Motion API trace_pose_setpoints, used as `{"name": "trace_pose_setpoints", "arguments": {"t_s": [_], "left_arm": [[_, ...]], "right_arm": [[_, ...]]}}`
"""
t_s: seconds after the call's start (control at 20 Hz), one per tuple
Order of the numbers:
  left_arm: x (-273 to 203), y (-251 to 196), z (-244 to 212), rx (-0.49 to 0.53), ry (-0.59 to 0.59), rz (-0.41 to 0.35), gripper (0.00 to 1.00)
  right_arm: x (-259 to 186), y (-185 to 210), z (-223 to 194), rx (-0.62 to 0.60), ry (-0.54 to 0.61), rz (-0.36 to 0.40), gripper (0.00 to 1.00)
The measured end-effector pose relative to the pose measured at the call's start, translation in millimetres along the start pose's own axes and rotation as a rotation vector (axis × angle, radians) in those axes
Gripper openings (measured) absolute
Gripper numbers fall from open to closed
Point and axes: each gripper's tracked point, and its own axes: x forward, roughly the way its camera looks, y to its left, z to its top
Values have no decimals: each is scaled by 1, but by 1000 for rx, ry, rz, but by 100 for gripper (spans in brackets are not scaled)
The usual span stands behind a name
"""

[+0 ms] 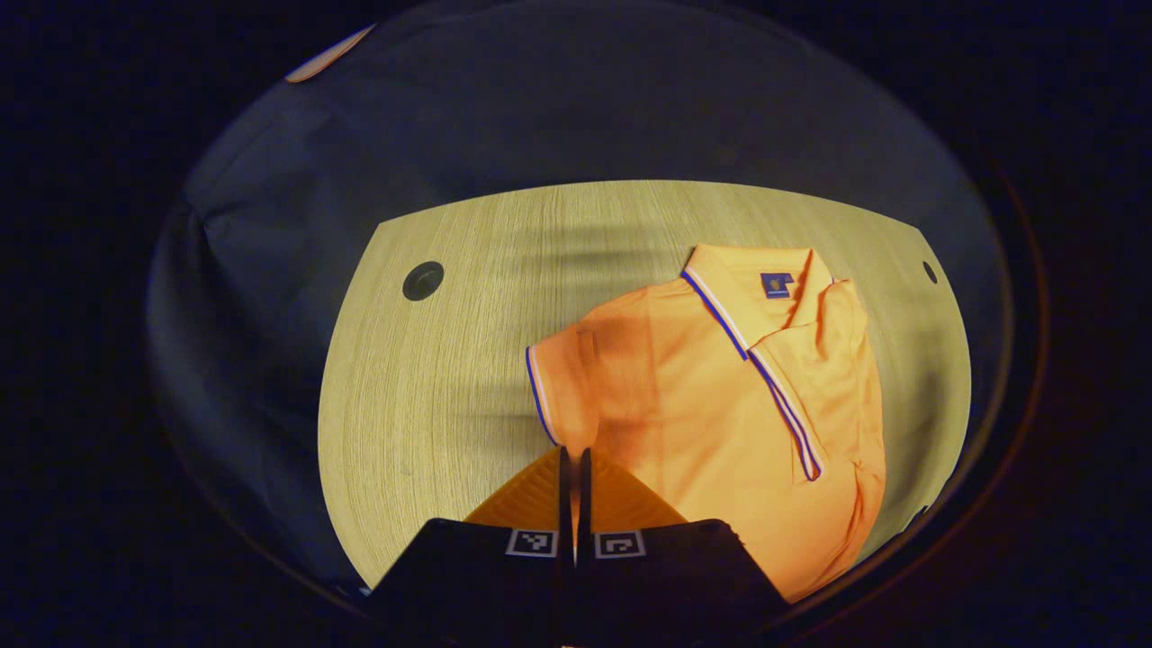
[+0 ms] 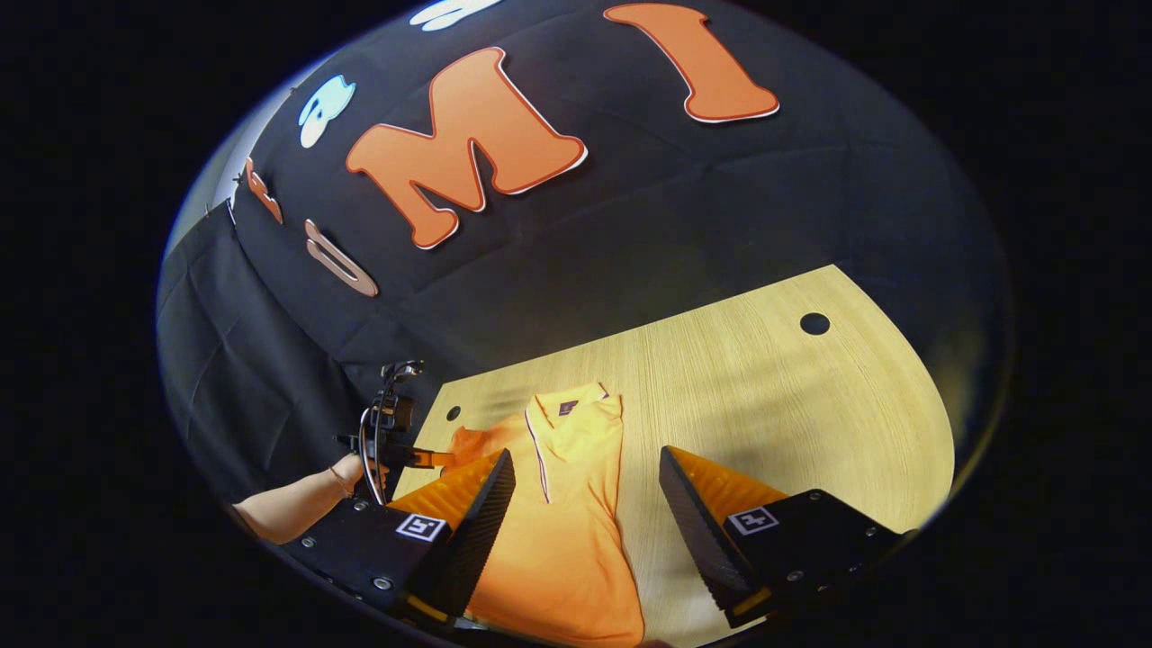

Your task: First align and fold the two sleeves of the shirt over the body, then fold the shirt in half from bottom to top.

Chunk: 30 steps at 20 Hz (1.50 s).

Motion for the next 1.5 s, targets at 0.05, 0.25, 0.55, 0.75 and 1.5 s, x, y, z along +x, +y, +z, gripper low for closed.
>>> {"name": "trace_pose_setpoints", "arguments": {"t_s": [0.05, 0.25, 0.55, 0.75, 1.5], "left_arm": [[-9, -6, 3, 12, -12, -12, 1], [-25, -51, 12, 61, -36, -80, 0], [-25, -128, 13, 114, -36, -208, 1], [-8, -166, 2, 103, 7, -276, 1], [-74, -145, -37, 3, -89, -403, 99]], "right_arm": [[-1, 2, 2, 3, -6, 3, 98], [-3, 5, 3, -1, -23, -4, 98], [-9, -2, -2, -31, -17, -34, 98], [-11, -10, -5, -50, -12, -71, 98], [-7, 22, -46, -118, 33, -119, 98]]}}
